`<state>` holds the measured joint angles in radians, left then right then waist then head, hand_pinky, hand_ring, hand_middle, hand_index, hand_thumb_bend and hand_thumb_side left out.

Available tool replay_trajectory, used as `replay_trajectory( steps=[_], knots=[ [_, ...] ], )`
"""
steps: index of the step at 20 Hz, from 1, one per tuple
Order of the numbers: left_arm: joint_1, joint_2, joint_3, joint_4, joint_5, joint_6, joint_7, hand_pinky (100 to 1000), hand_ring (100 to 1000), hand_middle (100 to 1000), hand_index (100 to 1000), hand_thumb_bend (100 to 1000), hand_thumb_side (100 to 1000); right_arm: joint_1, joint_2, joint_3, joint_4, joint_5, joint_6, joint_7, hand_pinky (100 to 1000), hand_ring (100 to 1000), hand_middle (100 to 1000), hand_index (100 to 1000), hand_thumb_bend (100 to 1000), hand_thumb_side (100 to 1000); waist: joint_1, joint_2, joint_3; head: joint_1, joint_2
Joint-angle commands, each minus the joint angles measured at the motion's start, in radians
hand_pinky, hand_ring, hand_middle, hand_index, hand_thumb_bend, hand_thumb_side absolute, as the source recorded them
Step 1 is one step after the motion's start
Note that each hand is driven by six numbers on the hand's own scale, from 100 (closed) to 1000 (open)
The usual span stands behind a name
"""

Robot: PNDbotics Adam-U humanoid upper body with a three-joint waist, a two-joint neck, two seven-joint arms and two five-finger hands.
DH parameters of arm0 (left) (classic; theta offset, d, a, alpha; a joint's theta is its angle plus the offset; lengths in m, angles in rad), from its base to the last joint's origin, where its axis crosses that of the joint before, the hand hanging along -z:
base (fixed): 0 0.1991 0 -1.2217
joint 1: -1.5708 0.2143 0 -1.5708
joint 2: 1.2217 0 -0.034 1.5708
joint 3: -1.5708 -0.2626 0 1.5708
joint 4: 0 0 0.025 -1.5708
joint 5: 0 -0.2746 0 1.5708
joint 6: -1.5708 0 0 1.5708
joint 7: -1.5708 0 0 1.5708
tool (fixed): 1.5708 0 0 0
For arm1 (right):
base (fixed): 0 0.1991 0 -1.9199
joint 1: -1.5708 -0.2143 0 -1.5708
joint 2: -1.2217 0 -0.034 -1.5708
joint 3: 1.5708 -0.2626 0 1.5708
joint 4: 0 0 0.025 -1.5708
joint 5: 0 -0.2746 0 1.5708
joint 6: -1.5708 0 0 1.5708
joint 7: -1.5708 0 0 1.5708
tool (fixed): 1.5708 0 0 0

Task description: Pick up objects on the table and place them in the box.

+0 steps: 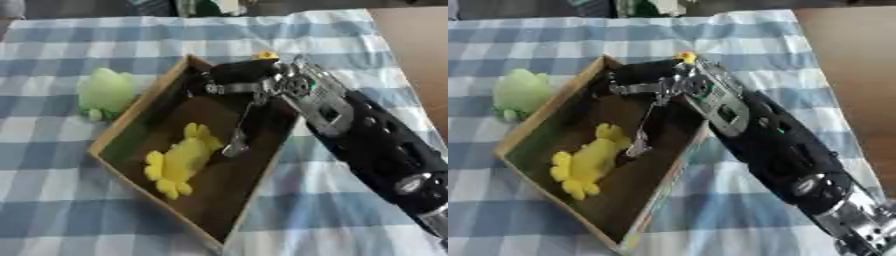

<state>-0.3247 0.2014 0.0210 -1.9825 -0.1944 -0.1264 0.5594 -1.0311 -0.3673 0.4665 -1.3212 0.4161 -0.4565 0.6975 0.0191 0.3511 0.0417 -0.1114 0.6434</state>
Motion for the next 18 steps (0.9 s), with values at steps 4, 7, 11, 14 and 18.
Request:
replay_trajectory(
  steps=[4,7,11,14,18],
  knots=[
    [-0.003,0.004,0.000,-0.018,-0.001,0.004,0.001,470,547,568,793,100,695,-0.037,-0.051,-0.142,-0.086,-0.075,-0.161,0.208,872,893,845,924,526,534,0.003,-0.024,-0.004,0.008,-0.015],
    [-0.002,0.004,0.000,-0.018,-0.002,0.004,0.001,470,547,568,793,100,694,-0.041,-0.074,-0.212,-0.114,-0.085,-0.104,0.188,865,886,828,918,505,552,0.003,-0.025,-0.005,0.008,-0.016],
    [0.000,0.004,0.000,-0.018,-0.002,0.005,0.001,470,547,568,793,100,694,-0.051,-0.096,-0.263,-0.072,-0.030,-0.058,0.139,860,880,821,913,488,544,0.004,-0.026,-0.004,0.007,-0.018],
    [0.001,0.004,0.000,-0.018,-0.002,0.005,0.000,469,547,568,793,100,693,-0.060,-0.103,-0.290,-0.018,0.018,-0.048,0.106,857,876,815,909,476,539,0.006,-0.026,-0.002,0.006,-0.020],
    [0.001,0.004,-0.001,-0.018,-0.002,0.005,-0.001,469,548,568,793,100,694,-0.072,-0.105,-0.313,0.038,0.084,-0.049,0.065,851,873,808,903,457,529,0.007,-0.024,0.000,0.005,-0.022]
  ],
)
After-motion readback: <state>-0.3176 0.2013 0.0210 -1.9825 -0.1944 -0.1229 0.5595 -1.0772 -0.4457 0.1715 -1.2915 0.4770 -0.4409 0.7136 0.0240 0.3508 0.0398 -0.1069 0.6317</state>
